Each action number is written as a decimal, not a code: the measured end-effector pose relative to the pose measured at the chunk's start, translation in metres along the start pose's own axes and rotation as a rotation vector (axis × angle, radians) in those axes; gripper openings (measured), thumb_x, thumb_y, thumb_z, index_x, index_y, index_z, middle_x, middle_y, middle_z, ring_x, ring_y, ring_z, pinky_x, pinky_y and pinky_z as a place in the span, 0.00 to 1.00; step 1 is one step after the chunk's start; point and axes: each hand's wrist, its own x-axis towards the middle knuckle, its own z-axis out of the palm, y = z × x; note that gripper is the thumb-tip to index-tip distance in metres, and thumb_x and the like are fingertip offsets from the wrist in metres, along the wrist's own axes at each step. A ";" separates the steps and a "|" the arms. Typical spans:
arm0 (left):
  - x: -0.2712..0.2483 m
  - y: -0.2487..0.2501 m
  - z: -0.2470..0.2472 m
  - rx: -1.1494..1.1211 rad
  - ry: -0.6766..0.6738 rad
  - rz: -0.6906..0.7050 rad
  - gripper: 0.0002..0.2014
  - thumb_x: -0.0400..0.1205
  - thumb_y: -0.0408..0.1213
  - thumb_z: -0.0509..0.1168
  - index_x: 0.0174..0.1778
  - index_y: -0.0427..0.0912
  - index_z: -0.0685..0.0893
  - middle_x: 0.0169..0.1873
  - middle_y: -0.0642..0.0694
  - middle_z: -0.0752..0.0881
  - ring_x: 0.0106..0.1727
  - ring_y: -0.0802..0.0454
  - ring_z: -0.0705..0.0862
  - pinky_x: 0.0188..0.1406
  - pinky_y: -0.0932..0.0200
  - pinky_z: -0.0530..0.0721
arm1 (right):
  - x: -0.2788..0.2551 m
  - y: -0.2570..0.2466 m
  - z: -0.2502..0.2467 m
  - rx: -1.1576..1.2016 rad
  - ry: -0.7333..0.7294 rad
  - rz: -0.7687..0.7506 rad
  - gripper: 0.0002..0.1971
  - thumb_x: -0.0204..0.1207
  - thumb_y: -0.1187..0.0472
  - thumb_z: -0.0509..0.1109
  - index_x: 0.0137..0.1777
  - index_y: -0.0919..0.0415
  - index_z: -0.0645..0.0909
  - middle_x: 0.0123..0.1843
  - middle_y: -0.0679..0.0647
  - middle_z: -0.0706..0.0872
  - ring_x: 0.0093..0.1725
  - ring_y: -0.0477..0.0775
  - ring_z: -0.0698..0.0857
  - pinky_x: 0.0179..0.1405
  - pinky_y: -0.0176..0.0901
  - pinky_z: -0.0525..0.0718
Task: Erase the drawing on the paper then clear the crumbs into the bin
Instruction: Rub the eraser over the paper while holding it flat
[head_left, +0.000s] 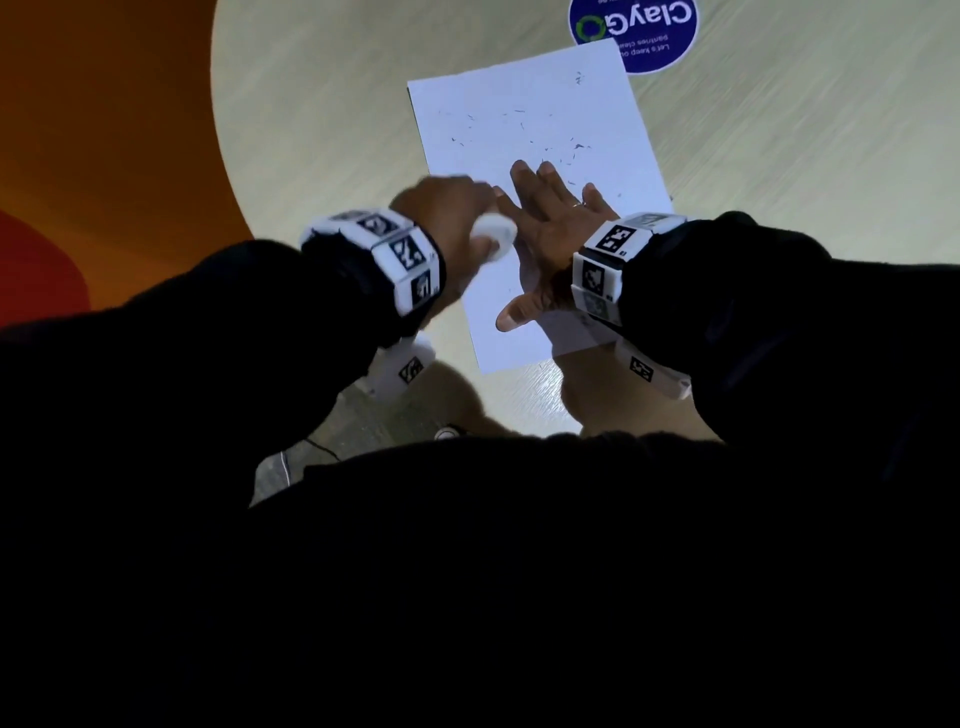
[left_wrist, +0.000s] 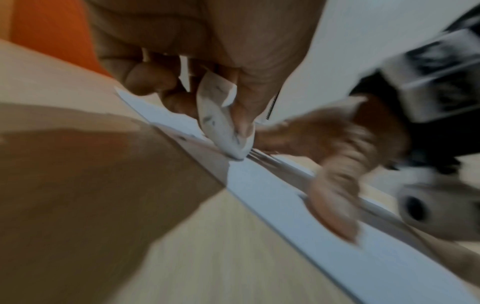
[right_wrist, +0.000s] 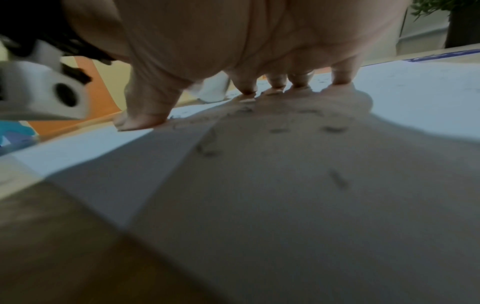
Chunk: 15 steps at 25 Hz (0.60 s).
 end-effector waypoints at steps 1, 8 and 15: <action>0.004 -0.003 -0.003 0.017 0.021 -0.015 0.10 0.78 0.44 0.66 0.53 0.47 0.82 0.43 0.52 0.79 0.46 0.47 0.78 0.43 0.57 0.70 | 0.000 -0.001 -0.001 0.007 -0.002 0.004 0.67 0.56 0.26 0.73 0.83 0.50 0.33 0.84 0.54 0.31 0.83 0.58 0.34 0.80 0.69 0.44; 0.001 -0.006 -0.002 0.012 0.034 0.010 0.10 0.78 0.44 0.66 0.52 0.46 0.83 0.44 0.50 0.81 0.47 0.47 0.78 0.44 0.56 0.72 | -0.002 -0.002 -0.002 -0.017 0.007 0.004 0.67 0.56 0.25 0.72 0.84 0.52 0.34 0.84 0.55 0.32 0.83 0.59 0.35 0.80 0.69 0.44; -0.010 -0.001 0.009 0.000 0.037 0.001 0.09 0.77 0.45 0.66 0.51 0.47 0.82 0.43 0.51 0.81 0.44 0.48 0.77 0.42 0.57 0.70 | -0.003 -0.002 0.000 -0.023 0.010 0.010 0.66 0.56 0.25 0.71 0.83 0.51 0.34 0.85 0.55 0.32 0.84 0.58 0.35 0.80 0.68 0.44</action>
